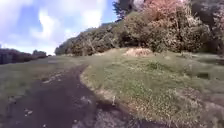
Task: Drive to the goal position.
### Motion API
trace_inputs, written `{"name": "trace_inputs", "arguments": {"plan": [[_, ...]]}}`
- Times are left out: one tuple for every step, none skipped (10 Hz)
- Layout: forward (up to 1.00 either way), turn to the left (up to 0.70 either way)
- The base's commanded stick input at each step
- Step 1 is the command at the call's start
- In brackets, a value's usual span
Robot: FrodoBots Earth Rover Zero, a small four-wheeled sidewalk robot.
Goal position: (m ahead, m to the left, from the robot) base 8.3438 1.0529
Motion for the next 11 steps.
{"name": "trace_inputs", "arguments": {"plan": [[0.00,0.85],[0.00,0.85],[0.01,0.76],[0.03,0.57],[0.68,0.00],[0.76,0.00],[0.85,0.00],[0.85,0.00],[0.85,0.00],[0.85,0.00],[0.85,0.00]]}}
